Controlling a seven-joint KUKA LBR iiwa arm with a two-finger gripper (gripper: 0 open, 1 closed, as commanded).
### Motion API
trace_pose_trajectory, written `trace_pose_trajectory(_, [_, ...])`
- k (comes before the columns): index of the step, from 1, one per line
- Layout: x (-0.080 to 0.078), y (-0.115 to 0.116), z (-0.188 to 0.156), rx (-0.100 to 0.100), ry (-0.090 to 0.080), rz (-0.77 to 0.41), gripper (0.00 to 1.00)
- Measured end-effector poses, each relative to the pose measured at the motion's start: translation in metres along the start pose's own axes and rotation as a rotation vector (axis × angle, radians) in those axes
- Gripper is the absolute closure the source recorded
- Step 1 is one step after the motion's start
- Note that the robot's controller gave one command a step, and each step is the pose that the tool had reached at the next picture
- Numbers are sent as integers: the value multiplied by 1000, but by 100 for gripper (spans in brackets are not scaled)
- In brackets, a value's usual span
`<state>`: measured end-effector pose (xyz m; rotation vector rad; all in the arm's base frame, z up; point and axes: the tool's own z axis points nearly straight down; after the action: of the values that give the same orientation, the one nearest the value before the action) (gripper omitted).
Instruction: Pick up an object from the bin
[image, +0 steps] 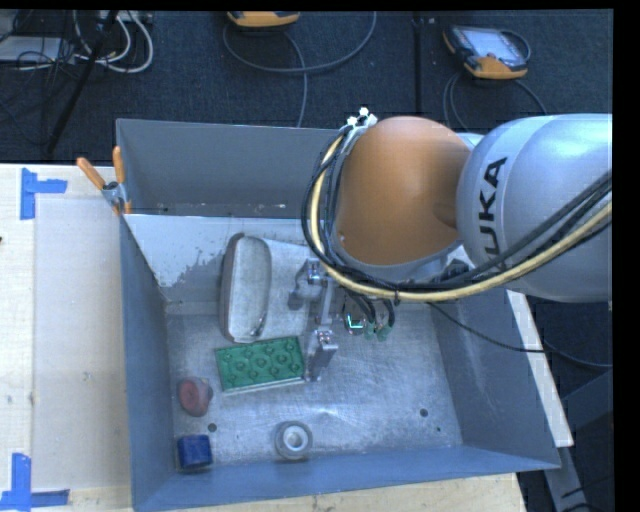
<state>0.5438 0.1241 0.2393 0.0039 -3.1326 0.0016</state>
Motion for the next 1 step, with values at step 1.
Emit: trace_pose_trajectory(1, [-52,28,167,-2,-13,-214,0])
